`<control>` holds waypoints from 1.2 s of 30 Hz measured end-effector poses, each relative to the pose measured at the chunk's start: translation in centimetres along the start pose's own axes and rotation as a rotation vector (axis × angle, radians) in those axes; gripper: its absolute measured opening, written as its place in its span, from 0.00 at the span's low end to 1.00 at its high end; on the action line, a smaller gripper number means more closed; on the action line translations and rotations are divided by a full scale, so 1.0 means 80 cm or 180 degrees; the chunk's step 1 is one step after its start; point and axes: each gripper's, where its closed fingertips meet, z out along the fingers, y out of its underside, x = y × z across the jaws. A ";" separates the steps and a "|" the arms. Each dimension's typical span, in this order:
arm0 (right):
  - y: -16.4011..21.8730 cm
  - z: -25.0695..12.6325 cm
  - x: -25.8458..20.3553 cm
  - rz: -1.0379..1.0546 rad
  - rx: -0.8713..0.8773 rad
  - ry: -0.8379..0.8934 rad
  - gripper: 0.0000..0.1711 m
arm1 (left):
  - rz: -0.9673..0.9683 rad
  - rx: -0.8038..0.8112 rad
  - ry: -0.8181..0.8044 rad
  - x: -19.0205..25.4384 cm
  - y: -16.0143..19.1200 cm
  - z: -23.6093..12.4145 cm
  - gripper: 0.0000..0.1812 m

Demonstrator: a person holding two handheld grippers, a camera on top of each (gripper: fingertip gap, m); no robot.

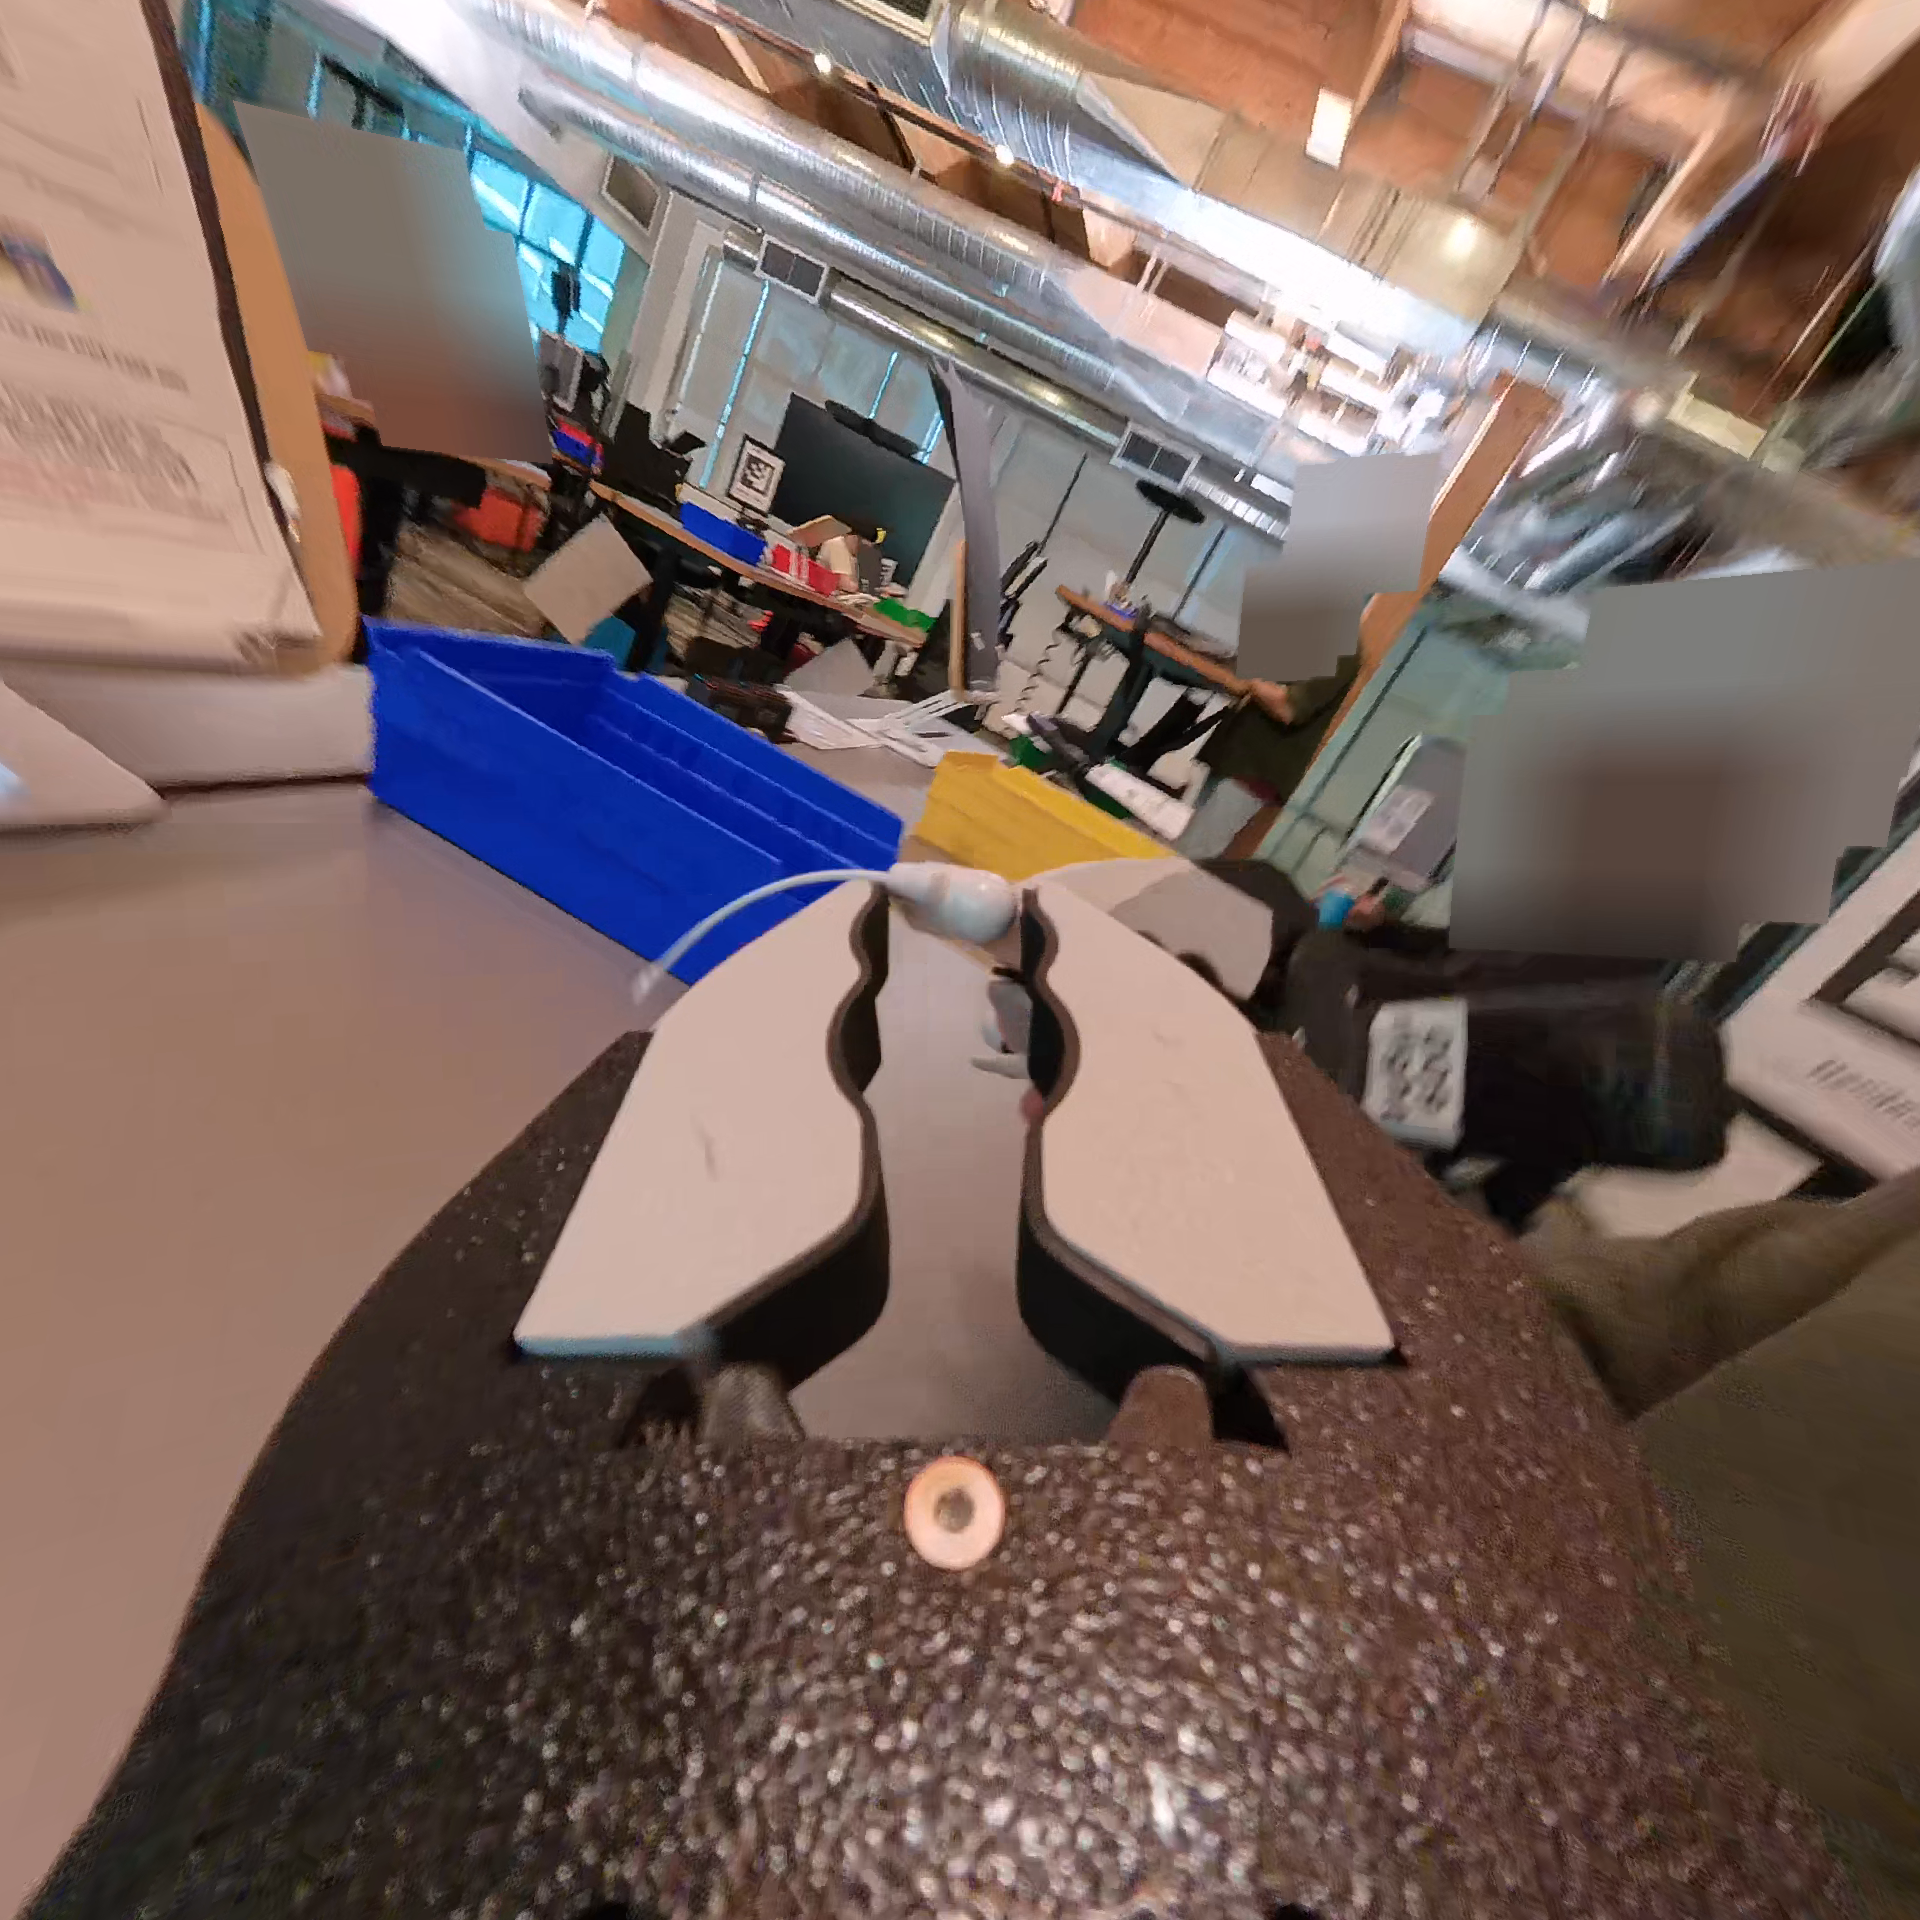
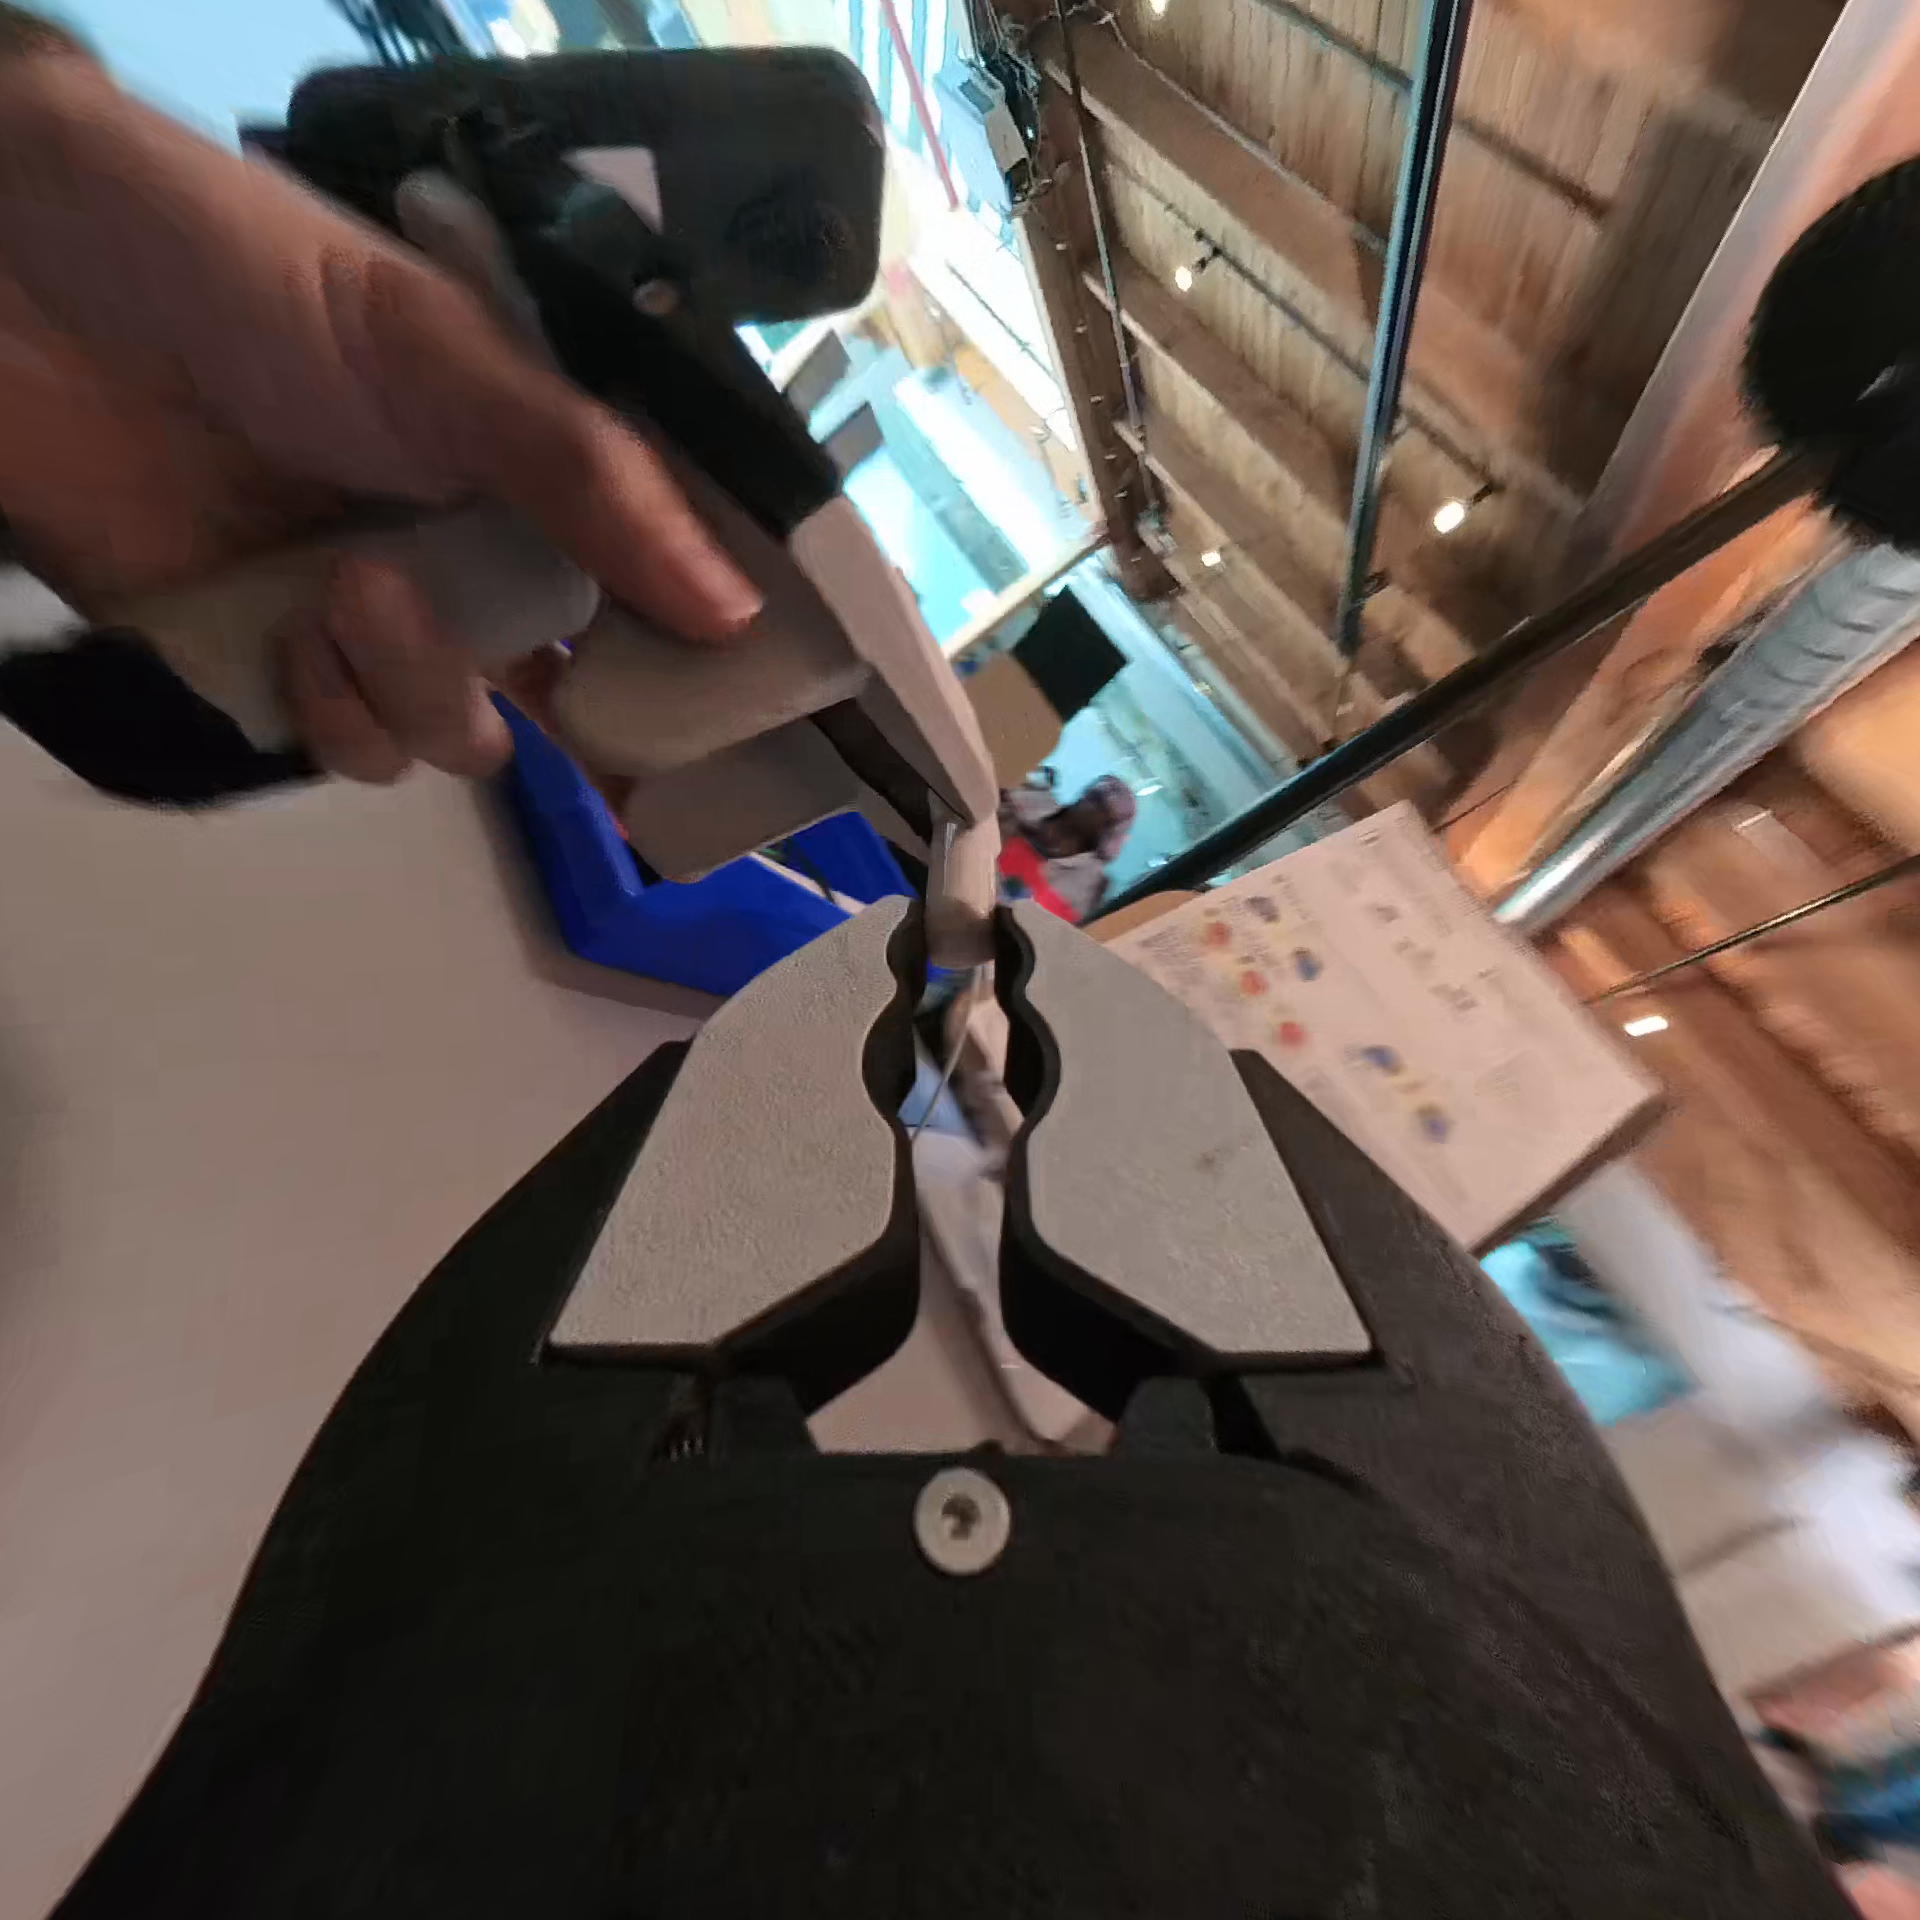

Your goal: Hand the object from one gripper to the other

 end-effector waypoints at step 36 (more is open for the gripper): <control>0.026 -0.037 -0.043 0.0128 0.0144 -0.1039 0.13 | -0.0408 -0.1669 0.0638 0.000 0.087 -0.009 0.07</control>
